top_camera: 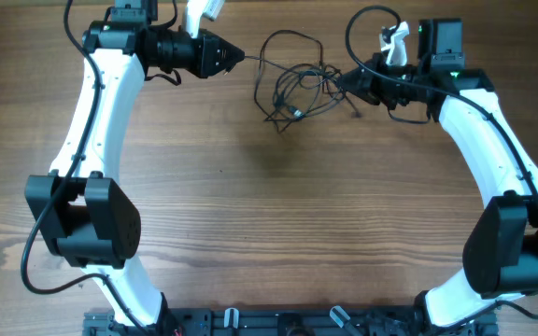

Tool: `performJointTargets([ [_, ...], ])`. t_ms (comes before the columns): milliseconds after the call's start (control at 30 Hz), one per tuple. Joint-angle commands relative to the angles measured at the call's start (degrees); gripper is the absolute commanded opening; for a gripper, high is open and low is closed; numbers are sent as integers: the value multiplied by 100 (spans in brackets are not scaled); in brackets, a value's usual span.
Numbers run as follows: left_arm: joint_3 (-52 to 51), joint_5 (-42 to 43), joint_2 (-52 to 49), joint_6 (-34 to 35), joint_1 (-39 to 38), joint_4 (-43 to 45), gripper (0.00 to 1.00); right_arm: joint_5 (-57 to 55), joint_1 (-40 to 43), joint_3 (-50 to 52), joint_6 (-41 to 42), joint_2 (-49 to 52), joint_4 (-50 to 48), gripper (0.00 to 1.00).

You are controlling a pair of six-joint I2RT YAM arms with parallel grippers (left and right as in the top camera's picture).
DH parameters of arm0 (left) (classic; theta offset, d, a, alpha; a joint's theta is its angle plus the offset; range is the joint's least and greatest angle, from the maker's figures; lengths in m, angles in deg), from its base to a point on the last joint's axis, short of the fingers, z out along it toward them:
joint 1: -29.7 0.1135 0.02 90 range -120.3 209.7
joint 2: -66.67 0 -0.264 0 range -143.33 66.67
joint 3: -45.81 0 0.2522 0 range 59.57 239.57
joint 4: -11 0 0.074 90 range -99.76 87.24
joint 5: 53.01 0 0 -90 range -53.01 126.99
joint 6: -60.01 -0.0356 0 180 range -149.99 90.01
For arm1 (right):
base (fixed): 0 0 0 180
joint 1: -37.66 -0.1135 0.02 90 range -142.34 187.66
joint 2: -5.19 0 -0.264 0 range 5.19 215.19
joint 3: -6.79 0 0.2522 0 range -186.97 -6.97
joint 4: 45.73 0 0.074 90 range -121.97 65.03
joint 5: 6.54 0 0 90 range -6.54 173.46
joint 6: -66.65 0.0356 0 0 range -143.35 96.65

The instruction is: Untangle cables

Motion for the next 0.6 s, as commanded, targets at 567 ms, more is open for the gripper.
performJointTargets([
  [567, 15, -72, 192, 210, 463, 103, 4, -3630, 87, -85, 531, -160, 1862, 4],
])
